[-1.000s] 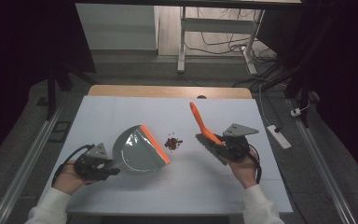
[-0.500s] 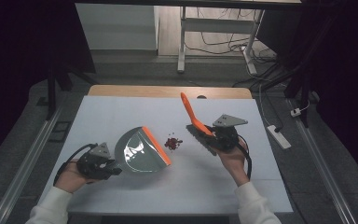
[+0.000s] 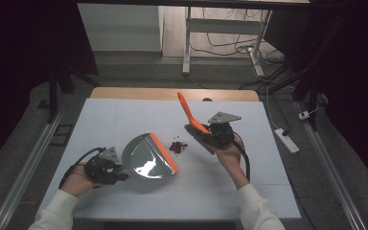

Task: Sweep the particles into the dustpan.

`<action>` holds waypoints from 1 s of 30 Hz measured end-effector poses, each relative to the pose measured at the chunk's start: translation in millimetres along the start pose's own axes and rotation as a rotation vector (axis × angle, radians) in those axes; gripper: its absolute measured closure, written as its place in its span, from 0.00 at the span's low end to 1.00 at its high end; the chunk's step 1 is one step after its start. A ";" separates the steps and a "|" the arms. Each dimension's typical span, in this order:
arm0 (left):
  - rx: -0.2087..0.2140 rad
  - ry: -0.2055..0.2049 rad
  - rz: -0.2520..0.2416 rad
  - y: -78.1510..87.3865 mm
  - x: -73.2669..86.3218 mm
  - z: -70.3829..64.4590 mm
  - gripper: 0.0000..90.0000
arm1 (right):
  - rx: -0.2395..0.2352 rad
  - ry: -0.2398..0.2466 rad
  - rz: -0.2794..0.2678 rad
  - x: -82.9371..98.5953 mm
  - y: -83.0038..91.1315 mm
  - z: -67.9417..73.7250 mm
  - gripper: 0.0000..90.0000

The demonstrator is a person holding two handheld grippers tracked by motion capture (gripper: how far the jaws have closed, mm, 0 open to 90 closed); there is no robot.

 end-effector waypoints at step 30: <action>0.028 -0.002 0.047 -14.5 2.2 -1.7 0.69 | 0.012 0.020 0.076 28.7 -45.0 -10.2 0.78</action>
Point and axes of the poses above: each handheld gripper's, and its own axes: y roughly backward along the jaws, x roughly out of its underside, z roughly to its left, the point moved 10 cm from there along -y, roughly forward along the jaws, and after that the axes turned 15 degrees about -z, right-handed, at the moved point
